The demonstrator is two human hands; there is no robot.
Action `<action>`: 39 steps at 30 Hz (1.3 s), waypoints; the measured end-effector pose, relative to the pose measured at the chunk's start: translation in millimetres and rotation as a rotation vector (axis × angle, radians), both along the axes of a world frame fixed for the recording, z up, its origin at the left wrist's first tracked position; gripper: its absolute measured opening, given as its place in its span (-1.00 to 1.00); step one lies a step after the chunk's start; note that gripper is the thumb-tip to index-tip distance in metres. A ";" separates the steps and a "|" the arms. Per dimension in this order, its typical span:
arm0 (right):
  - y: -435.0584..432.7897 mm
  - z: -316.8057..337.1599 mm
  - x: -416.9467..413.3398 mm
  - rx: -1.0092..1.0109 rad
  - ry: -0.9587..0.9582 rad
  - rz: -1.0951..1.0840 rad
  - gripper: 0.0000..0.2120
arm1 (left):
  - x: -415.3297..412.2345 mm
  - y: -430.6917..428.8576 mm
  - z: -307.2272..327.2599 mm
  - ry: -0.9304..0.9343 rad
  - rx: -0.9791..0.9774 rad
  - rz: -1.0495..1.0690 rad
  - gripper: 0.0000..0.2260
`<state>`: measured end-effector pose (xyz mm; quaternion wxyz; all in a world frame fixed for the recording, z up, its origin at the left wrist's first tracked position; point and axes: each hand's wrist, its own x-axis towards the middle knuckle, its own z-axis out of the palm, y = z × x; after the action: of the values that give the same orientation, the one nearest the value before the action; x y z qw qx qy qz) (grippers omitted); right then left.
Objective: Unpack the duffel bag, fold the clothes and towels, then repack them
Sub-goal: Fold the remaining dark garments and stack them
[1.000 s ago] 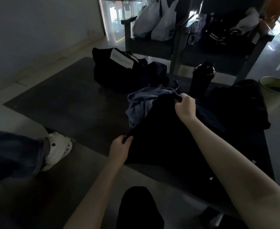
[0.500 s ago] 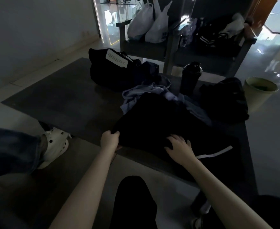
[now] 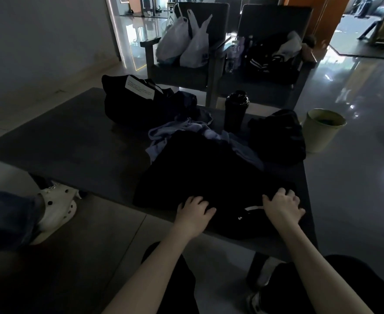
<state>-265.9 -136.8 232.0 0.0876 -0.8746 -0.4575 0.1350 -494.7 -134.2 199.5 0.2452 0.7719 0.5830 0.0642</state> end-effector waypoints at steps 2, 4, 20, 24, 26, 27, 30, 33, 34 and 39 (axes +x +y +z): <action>-0.9 1.1 4.0 0.033 -0.053 -0.016 -0.57 | 2.5 0.3 -0.9 -0.055 0.007 0.037 -0.60; 1.1 9.1 4.2 0.057 -0.023 -0.018 -0.72 | 1.3 1.0 -2.2 -0.108 0.021 0.048 -0.62; 10.8 23.0 -108.9 0.245 1.010 0.688 -0.62 | -23.7 15.0 19.1 -1.313 -0.505 0.584 -0.45; 15.1 15.3 -118.0 0.176 1.210 0.588 -0.56 | -33.3 21.5 16.2 -1.174 -0.416 0.596 -0.62; 24.6 15.0 -115.9 0.253 1.078 0.516 -0.56 | -35.5 23.3 12.9 -1.041 -0.307 0.659 -0.88; 31.3 15.0 -112.2 0.309 0.970 0.485 -0.58 | -37.8 23.2 13.9 -1.038 -0.290 0.692 -0.97; 59.8 13.7 -93.7 0.410 0.652 0.409 -0.62 | -47.9 19.5 24.8 -1.121 -0.281 0.761 -0.93; 94.2 16.3 -76.9 0.331 0.475 0.372 -0.54 | -66.8 18.7 31.4 -1.070 -0.185 0.836 -0.91; 105.5 16.6 -73.7 0.300 0.465 0.367 -0.50 | -74.5 19.2 32.0 -1.027 -0.158 0.861 -0.91; 148.5 13.2 -82.6 0.177 0.616 0.356 -0.36 | -104.1 24.6 18.3 -0.765 -0.161 0.852 -0.97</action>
<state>-348.5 11.7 245.2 0.2720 -0.6886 -0.5644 0.3652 -598.8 -109.6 217.8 0.4489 0.3698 0.7154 0.3871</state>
